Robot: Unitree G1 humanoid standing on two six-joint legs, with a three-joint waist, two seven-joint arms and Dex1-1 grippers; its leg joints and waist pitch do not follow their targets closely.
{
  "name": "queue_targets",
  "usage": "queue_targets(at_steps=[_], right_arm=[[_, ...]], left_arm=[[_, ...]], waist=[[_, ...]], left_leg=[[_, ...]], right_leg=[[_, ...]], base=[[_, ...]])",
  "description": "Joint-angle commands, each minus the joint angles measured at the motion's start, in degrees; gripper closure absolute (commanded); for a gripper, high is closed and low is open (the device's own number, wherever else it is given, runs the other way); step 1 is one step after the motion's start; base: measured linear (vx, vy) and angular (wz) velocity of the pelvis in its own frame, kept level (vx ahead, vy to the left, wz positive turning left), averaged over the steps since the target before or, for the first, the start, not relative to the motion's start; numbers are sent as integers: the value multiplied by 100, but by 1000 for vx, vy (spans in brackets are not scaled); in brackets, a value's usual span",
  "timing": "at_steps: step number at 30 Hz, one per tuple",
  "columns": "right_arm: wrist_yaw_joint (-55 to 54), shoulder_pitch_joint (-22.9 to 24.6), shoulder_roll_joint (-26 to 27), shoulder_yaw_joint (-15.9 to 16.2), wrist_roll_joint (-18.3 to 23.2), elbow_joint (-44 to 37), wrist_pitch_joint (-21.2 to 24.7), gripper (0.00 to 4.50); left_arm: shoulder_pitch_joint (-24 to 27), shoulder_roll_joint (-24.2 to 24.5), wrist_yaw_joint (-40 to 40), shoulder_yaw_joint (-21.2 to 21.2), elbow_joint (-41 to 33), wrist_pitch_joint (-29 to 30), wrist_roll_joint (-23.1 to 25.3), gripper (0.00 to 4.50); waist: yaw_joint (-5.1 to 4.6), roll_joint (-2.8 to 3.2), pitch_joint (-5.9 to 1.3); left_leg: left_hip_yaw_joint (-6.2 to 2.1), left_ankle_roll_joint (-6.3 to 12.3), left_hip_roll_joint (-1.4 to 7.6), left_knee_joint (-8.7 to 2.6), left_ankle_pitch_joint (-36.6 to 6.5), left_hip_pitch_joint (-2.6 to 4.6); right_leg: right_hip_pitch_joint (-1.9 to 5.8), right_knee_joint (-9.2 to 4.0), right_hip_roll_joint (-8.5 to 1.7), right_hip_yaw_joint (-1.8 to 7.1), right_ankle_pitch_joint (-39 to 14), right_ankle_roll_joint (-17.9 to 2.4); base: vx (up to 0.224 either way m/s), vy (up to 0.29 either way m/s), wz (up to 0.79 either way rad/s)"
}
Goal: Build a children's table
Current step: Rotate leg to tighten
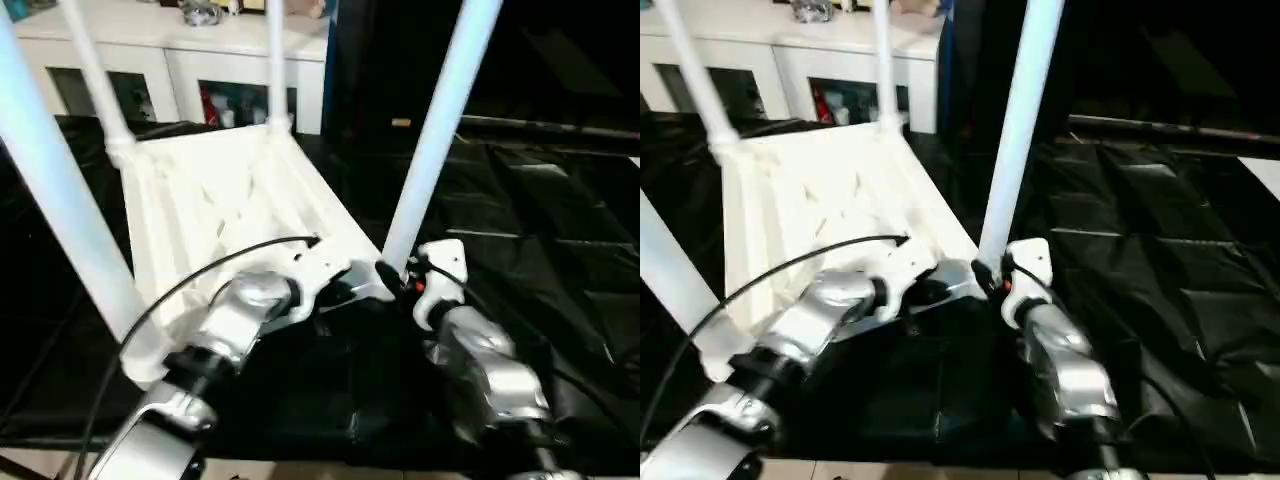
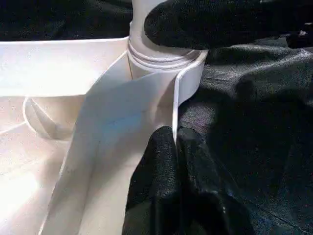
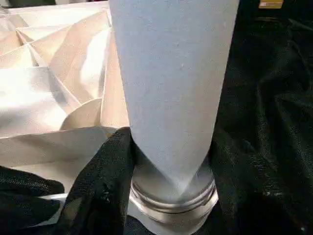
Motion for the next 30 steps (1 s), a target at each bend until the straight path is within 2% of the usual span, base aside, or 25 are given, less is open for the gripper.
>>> queue_targets(at_steps=[1,3,4,5,8,9,10,11,12,15,19,22,24,27,28,29,30], right_arm=[[202,-9,234,422,-47,189,77,252],[636,-13,151,370,177,46,-69,252],[840,-11,73,342,276,-43,-81,196],[887,-12,46,336,296,-68,-75,182],[1209,-26,-160,363,373,-167,-34,170],[1770,-48,-505,449,494,-305,105,141],[2155,-48,-771,563,512,-404,196,141],[2369,-46,-934,638,499,-458,233,135],[2626,-45,-1141,697,497,-515,263,135],[3155,-58,-1534,700,572,-617,320,135],[3791,-105,-1845,652,841,-712,466,135],[4050,-139,-1958,738,900,-714,458,135],[4174,-157,-1990,779,941,-704,456,135],[4315,-163,-1971,763,1033,-723,506,135],[4362,-169,-1969,765,1057,-728,524,135],[4402,-183,-1964,776,1055,-709,497,135],[4409,-190,-1959,783,1044,-694,469,151]], left_arm=[[46,-177,159,-308,391,65,164,450],[54,-28,-34,-287,381,10,159,450],[63,57,-195,-296,377,-57,145,450],[67,82,-250,-302,377,-83,140,450],[101,213,-499,-332,314,-143,106,450],[157,408,-821,-370,191,-117,54,450],[198,539,-1043,-394,102,-90,11,450],[220,615,-1166,-403,51,-45,-14,450],[252,732,-1342,-428,-18,-33,-35,450],[349,1025,-1817,-483,-206,-28,-101,450],[507,1440,-2648,-578,-490,-132,-280,450],[593,1597,-2823,-582,-676,-75,-343,450],[633,1658,-2858,-583,-764,-35,-363,450],[703,1733,-2942,-588,-907,54,-407,450],[723,1752,-2968,-585,-952,73,-422,450],[750,1777,-2998,-581,-1015,100,-441,450],[760,1788,-3009,-580,-1041,112,-448,450]], waist=[[-71,39,-161],[-60,30,-153],[-66,15,-154],[-62,23,-170],[-51,10,-188],[-39,4,-208],[-31,3,-225],[-8,6,-229],[4,16,-227],[23,-29,-233],[68,-17,-270],[61,1,-278],[75,7,-266],[97,14,-247],[96,-80,-243],[125,-36,-246],[123,-31,-244]], left_leg=[[-332,-358,361,-525,-3193,154],[-324,-318,355,-524,-3203,160],[-323,-298,353,-522,-3191,153],[-324,-239,365,-533,-3017,110],[-288,-178,378,-530,-2754,86],[-270,-123,386,-533,-2472,59],[-261,-76,387,-524,-2295,42],[-228,32,392,-501,-1967,22],[-202,125,398,-482,-1856,27],[-177,191,380,-436,-1642,-4],[-155,322,379,-391,-1094,-2],[-148,376,394,-381,-940,9],[-134,367,402,-383,-1010,34],[-138,233,414,-413,-1260,54],[-129,207,412,-414,-1333,50],[-143,182,412,-418,-1298,42],[-140,169,413,-418,-1280,45]], right_leg=[[-90,-562,-456,198,-3168,-490],[-107,-578,-463,208,-3182,-485],[-104,-577,-470,214,-3191,-486],[-69,-550,-484,236,-3026,-527],[-43,-493,-469,257,-2534,-687],[-8,-450,-475,267,-2175,-803],[26,-420,-466,267,-1931,-859],[68,-368,-440,267,-1465,-975],[52,-360,-448,270,-1365,-1072],[61,-345,-471,290,-1478,-1154],[100,-241,-438,273,-789,-1361],[99,-191,-412,256,-411,-1498],[80,-193,-408,252,-464,-1572],[70,-223,-414,256,-838,-1507],[74,-238,-415,260,-969,-1463],[83,-228,-440,267,-1062,-1417],[73,-234,-439,269,-1080,-1398]], base=[[0,0,0],[0,0,0],[0,0,0],[0,0,0],[0,0,0],[52,-12,-1],[52,-12,-1],[50,-19,0],[0,0,0],[17,-15,0],[0,0,0],[0,0,0],[0,0,0],[0,0,0],[0,0,0],[0,0,0],[0,0,0]])
